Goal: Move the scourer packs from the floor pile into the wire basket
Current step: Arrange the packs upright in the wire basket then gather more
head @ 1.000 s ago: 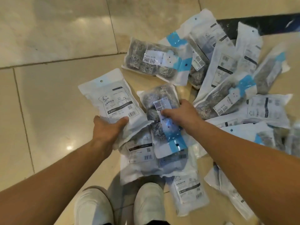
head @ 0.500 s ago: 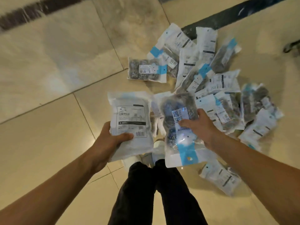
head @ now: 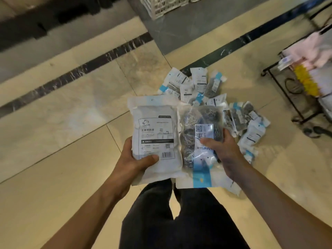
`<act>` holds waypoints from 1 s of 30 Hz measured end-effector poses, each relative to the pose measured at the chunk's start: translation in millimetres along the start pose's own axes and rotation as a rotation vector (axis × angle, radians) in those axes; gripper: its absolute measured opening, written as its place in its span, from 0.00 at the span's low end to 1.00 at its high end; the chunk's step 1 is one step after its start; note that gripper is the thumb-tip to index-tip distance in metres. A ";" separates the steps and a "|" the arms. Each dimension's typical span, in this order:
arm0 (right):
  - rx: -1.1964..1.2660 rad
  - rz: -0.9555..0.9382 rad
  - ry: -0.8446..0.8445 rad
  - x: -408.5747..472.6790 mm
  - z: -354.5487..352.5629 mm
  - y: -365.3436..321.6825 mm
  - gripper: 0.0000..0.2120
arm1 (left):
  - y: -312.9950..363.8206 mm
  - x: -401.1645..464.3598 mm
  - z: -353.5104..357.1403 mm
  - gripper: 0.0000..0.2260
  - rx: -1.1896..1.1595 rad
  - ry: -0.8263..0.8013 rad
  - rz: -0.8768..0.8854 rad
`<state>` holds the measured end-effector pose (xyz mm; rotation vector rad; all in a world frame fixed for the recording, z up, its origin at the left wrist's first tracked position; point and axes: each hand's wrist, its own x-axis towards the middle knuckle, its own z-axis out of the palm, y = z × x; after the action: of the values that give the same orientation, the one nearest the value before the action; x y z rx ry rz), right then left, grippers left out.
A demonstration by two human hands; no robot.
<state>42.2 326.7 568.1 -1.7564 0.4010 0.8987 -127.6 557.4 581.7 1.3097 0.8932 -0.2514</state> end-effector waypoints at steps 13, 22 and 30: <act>0.163 -0.100 0.105 -106.4 -84.8 -23.7 0.22 | 67.5 -63.9 57.0 0.31 0.070 -0.150 0.105; 0.366 -0.062 0.327 -177.2 -88.0 10.4 0.25 | 92.1 -51.1 53.4 0.34 0.234 -0.408 0.129; 0.588 -0.069 0.534 -233.8 -119.0 62.7 0.23 | 98.2 -56.1 125.4 0.30 0.389 -0.652 0.147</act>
<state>-107.9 158.2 715.8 -1.4189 0.8496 0.2019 -49.7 454.4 690.4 1.5069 0.1946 -0.7154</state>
